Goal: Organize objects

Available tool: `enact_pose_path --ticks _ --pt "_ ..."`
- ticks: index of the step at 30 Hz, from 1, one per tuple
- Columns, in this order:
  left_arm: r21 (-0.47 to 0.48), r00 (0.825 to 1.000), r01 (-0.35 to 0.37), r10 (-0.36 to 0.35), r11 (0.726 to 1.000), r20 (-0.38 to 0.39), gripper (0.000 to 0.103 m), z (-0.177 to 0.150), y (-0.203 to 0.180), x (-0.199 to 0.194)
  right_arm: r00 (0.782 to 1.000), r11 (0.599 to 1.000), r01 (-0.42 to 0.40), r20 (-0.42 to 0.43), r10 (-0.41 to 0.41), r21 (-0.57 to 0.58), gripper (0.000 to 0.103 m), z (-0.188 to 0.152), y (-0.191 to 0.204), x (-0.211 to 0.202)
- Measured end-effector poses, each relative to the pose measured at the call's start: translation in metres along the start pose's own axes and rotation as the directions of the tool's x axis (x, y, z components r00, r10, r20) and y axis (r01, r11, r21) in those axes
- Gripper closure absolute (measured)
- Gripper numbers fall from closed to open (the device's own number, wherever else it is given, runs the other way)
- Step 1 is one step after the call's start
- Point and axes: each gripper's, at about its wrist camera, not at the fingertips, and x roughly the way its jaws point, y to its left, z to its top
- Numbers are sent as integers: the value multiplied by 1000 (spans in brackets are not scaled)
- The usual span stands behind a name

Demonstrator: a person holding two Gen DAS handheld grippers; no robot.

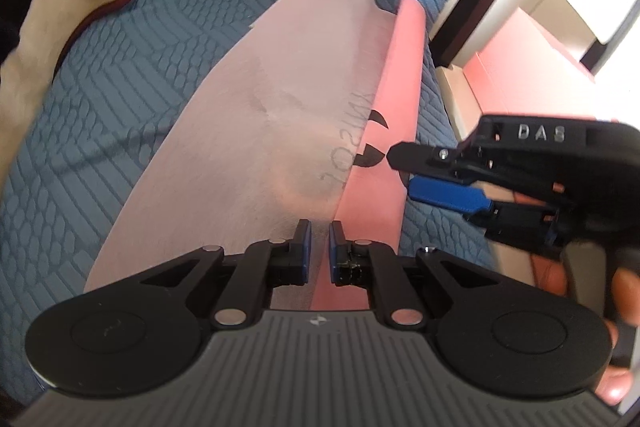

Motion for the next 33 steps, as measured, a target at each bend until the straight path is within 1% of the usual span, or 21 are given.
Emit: enact_pose_path --ticks 3,8,9,10,11,12,14,17,19,22,24,25,26,28,29,31,33 --pt "-19 1000 7 -7 1000 -1 91 1 2 -1 1000 1000 24 -18 -24 6 69 -1 -1 3" --pt "-29 1000 12 -12 1000 -3 91 1 3 1 999 999 -8 -32 10 35 69 -2 0 4" --pt "-34 1000 14 -15 999 -4 91 1 4 1 1000 1000 -7 -25 7 31 71 -2 2 2" --pt "-36 1000 15 -15 999 -4 91 1 4 0 1000 1000 -4 -22 4 22 76 -3 3 1" --pt "-36 1000 11 -11 999 -2 91 1 3 0 1000 1000 4 -19 -4 12 82 -3 4 0" --pt "-36 1000 11 -11 999 -1 91 1 3 -1 1000 1000 17 -12 -17 -5 91 -3 5 -1" --pt "-45 1000 28 -28 999 4 91 3 4 -4 1000 999 19 -1 -19 -33 92 -3 9 -3" --pt "-49 998 59 -57 997 35 91 4 4 -12 1000 997 12 11 -11 -72 94 -2 14 -7" --pt "-48 994 98 -95 994 49 91 5 3 -17 1000 996 11 12 -10 -84 95 -1 14 -11" --pt "-11 987 151 -150 989 62 91 5 -4 -23 1000 995 21 -3 -21 -100 96 1 17 -14" --pt "14 981 184 -184 983 53 90 3 -10 -24 999 992 37 -11 -38 -118 96 0 19 -17" --pt "27 978 202 -203 979 47 87 2 -13 -25 999 992 38 -13 -40 -118 97 0 20 -19" --pt "41 975 217 -219 975 46 81 1 -16 -26 999 993 36 -14 -38 -114 97 0 20 -21" --pt "77 969 236 -240 969 48 74 -1 -22 -29 999 993 41 -12 -43 -111 97 1 21 -24" --pt "93 967 248 -252 964 44 72 -3 -25 -30 999 993 45 -10 -46 -112 97 0 21 -26" --pt "116 963 264 -269 957 27 72 -6 -31 -30 999 992 50 -9 -52 -112 97 0 22 -28" --pt "147 966 253 -258 956 14 72 -11 -39 -30 999 993 50 -11 -52 -109 98 0 23 -31"
